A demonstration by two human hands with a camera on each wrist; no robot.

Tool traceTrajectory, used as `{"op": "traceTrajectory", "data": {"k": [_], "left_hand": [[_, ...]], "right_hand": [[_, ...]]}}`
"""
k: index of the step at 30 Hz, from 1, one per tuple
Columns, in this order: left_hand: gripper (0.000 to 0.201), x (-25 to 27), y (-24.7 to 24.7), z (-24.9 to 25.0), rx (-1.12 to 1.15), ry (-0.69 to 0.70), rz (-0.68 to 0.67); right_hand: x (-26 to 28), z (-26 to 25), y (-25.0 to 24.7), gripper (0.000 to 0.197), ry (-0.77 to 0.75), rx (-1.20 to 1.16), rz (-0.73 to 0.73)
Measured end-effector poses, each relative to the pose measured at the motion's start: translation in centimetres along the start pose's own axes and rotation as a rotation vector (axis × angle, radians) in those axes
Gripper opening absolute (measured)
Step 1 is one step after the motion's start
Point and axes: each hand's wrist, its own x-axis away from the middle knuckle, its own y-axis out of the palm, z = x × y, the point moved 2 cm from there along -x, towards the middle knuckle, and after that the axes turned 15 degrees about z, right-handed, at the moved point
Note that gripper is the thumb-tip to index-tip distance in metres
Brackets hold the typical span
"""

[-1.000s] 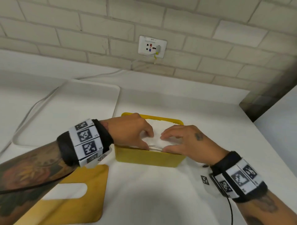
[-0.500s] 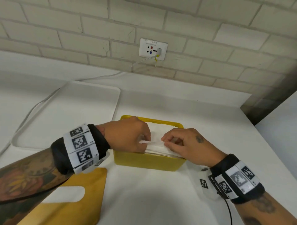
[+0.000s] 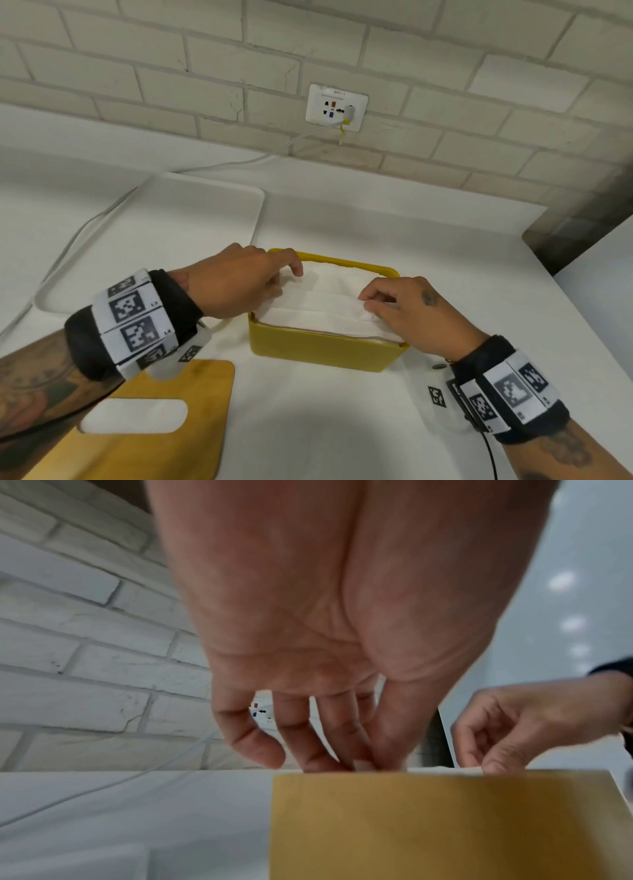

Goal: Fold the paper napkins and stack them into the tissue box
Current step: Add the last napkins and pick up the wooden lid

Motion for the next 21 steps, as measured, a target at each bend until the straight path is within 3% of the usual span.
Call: {"op": "traceTrajectory", "data": {"k": [3, 6, 10, 12, 15, 17, 21], "left_hand": [[0.035, -0.1, 0.8, 0.4, -0.194, 0.092, 0.09], [0.04, 0.2, 1.4, 0.7, -0.299, 0.127, 0.158], [0.048, 1.0, 1.6, 0.9, -0.303, 0.368, 0.391], [0.042, 0.9, 1.5, 2.1, -0.234, 0.469, 0.337], [0.02, 0.3, 2.3, 3.6, -0.169, 0.457, 0.149], [0.023, 0.2, 3.1, 3.0, -0.151, 0.394, 0.029], [0.038, 0.8, 3.1, 0.4, -0.145, 0.345, 0.016]], "right_hand": [[-0.2, -0.4, 0.2, 0.009, 0.0, 0.095, -0.024], [-0.4, -0.4, 0.4, 0.018, -0.005, 0.207, -0.024], [0.5, -1.8, 0.8, 0.029, -0.298, 0.292, 0.165], [0.8, -3.0, 1.8, 0.026, -0.448, 0.196, 0.125], [0.4, -3.6, 3.4, 0.027, -0.468, 0.139, -0.015], [0.1, -2.9, 3.4, 0.033, -0.458, 0.146, -0.057], [0.5, 0.2, 1.5, 0.032, -0.41, 0.177, -0.093]]}}
